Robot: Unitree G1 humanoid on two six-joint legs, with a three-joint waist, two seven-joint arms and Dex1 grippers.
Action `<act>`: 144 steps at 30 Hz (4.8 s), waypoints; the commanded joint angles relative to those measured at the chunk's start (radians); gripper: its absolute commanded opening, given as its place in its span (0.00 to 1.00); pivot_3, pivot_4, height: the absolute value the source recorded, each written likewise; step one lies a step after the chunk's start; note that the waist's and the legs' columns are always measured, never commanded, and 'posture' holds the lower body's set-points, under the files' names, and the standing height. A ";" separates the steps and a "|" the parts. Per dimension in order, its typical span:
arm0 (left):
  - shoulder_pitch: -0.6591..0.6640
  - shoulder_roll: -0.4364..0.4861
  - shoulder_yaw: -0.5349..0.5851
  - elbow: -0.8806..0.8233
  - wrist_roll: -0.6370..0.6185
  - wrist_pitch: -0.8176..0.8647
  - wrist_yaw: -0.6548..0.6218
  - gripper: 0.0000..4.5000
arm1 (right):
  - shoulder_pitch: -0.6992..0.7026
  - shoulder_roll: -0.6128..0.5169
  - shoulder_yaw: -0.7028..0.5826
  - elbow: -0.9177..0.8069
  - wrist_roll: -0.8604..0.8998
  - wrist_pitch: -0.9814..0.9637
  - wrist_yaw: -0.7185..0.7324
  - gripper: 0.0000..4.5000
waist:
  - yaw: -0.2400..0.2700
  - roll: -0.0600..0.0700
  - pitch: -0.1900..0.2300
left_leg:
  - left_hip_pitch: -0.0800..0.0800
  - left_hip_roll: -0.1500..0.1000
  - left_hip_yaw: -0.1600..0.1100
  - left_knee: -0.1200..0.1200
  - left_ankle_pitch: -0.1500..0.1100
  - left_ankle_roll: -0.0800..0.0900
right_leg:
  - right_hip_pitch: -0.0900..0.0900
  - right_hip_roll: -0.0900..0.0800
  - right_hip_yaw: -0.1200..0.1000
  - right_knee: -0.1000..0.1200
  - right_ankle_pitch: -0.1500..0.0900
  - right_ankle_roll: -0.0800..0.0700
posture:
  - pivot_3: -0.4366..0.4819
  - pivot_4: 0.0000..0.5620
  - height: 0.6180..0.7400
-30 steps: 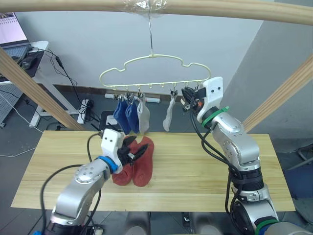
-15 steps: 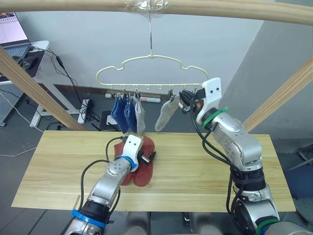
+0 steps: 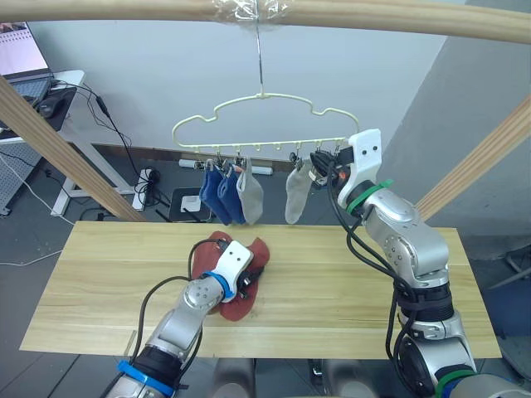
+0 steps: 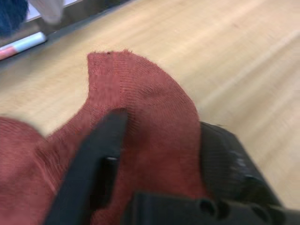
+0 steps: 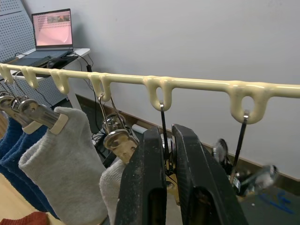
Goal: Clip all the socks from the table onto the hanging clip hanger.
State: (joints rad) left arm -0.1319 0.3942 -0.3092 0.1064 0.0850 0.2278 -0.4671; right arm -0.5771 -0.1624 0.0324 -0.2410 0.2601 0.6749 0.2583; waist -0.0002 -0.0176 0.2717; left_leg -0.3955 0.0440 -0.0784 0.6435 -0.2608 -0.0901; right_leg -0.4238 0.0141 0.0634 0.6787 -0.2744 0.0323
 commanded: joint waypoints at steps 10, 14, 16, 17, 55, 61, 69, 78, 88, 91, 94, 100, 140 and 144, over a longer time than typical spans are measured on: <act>0.054 -0.139 0.101 -0.131 -0.198 -0.077 -0.076 0.00 | -0.085 -0.032 -0.230 0.055 0.218 0.340 -0.025 0.00 | 0.005 0.000 0.000 | -0.001 0.000 -0.001 0.001 0.000 0.000 | 0.001 -0.001 -0.001 0.000 0.000 0.000 | 0.57 0.47 1.00; 0.050 -0.194 0.144 -0.264 -0.309 -0.139 -0.114 0.00 | -0.212 0.049 -0.445 0.091 0.355 0.644 -0.134 0.00 | 0.008 0.000 0.000 | -0.002 0.000 -0.001 0.001 0.000 0.000 | 0.000 -0.001 -0.001 -0.001 0.003 -0.005 | 0.57 0.46 1.00; 0.041 -0.201 0.142 -0.309 -0.306 -0.158 -0.105 0.00 | -0.269 0.078 -0.531 0.096 0.380 0.781 -0.172 0.00 | 0.009 0.000 0.000 | -0.002 0.000 -0.002 0.001 0.000 0.000 | 0.001 -0.001 -0.002 0.000 0.003 -0.005 | 0.57 0.46 1.00; 0.037 -0.203 0.141 -0.320 -0.302 -0.160 -0.101 0.00 | -0.289 0.090 -0.561 0.096 0.382 0.823 -0.188 0.00 | 0.009 0.000 0.000 | -0.002 0.000 -0.002 0.001 0.000 0.000 | 0.000 -0.001 -0.002 0.000 0.003 -0.005 | 0.57 0.46 1.00; -0.155 -0.212 0.074 -0.227 -0.057 -0.366 0.029 0.00 | -0.420 0.241 -0.845 0.204 0.776 0.939 -0.752 0.22 | 0.002 0.000 0.000 | -0.004 -0.002 -0.002 0.000 0.000 0.001 | 0.000 -0.001 -0.002 -0.003 0.003 -0.005 | 0.56 0.48 1.00; -0.148 -0.207 0.061 -0.232 -0.085 -0.329 -0.004 0.00 | -0.452 0.234 -0.897 0.214 0.876 0.928 -0.702 0.72 | -0.005 0.000 0.000 | -0.005 -0.001 -0.001 -0.001 0.000 0.001 | -0.002 0.000 -0.001 -0.003 0.003 -0.005 | 0.56 0.48 1.00; -0.143 -0.289 0.111 -0.262 -0.321 -0.095 -0.054 0.05 | -0.330 0.035 -0.728 0.147 1.075 0.939 -0.513 1.00 | -0.008 0.001 0.001 | -0.006 -0.001 -0.001 -0.002 -0.002 0.004 | -0.003 0.000 -0.001 -0.004 0.003 -0.005 | 0.54 0.48 1.00; -0.148 -0.368 0.191 -0.324 -0.621 0.205 -0.053 0.62 | -0.091 -0.059 -0.492 -0.102 1.015 0.774 -0.376 1.00 | -0.035 0.001 0.001 | -0.007 -0.001 0.000 -0.002 -0.003 0.007 | -0.003 0.001 0.001 -0.005 0.000 0.001 | 0.53 0.48 1.00; -0.129 -0.209 0.262 -0.443 -0.605 0.298 -0.013 0.99 | 0.179 -0.311 -0.076 -0.328 0.406 0.182 -0.126 1.00 | -0.031 0.001 0.001 | -0.006 -0.001 0.000 -0.001 -0.003 0.006 | -0.003 0.001 0.002 -0.005 -0.002 0.003 | 0.54 0.46 1.00; -0.121 -0.074 0.262 -0.523 -0.472 0.305 0.041 1.00 | 0.243 -0.276 -0.001 -0.356 0.232 0.021 -0.178 0.92 | -0.033 0.000 0.001 | -0.006 0.000 0.000 -0.002 -0.003 0.006 | -0.003 0.001 0.002 -0.005 -0.002 0.003 | 0.56 0.46 1.00; -0.093 -0.004 0.279 -0.580 -0.409 0.297 0.078 1.00 | 0.261 -0.211 0.078 -0.374 0.130 -0.050 -0.214 0.72 | -0.031 0.000 0.001 | -0.005 0.000 0.001 -0.003 0.000 0.001 | -0.003 0.001 0.003 -0.005 -0.002 0.003 | 0.56 0.46 1.00; -0.066 0.148 0.424 -0.646 -0.637 0.357 -0.140 1.00 | 0.283 -0.073 0.153 -0.376 -0.012 -0.135 -0.284 0.61 | -0.023 -0.001 0.002 | -0.005 0.000 0.001 -0.003 0.000 0.000 | -0.004 0.001 0.003 -0.005 -0.002 0.003 | 0.58 0.46 1.00; -0.149 0.207 0.509 -0.774 -0.958 0.477 -0.074 1.00 | 0.088 0.188 0.122 -0.060 -0.198 -0.249 -0.265 0.46 | 0.001 -0.002 0.003 | -0.005 0.000 0.000 -0.003 -0.001 0.002 | -0.004 0.000 0.002 -0.002 0.001 -0.002 | 0.64 0.48 1.00; -0.152 0.206 0.506 -0.774 -0.954 0.476 -0.073 1.00 | 0.080 0.200 0.111 -0.032 -0.198 -0.253 -0.263 0.46 | 0.001 -0.002 0.003 | -0.005 0.000 0.000 -0.002 -0.001 0.002 | -0.004 0.000 0.002 -0.001 0.001 -0.002 | 0.65 0.49 1.00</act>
State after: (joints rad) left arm -0.2807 0.5921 0.1977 -0.6325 -0.8667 0.7269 -0.5371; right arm -0.4863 0.0247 0.1478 -0.2548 0.0615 0.4468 -0.0128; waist 0.0005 -0.0192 0.2748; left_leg -0.4004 0.0441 -0.0781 0.6414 -0.2616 -0.0885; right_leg -0.4280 0.0144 0.0653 0.6775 -0.2730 0.0299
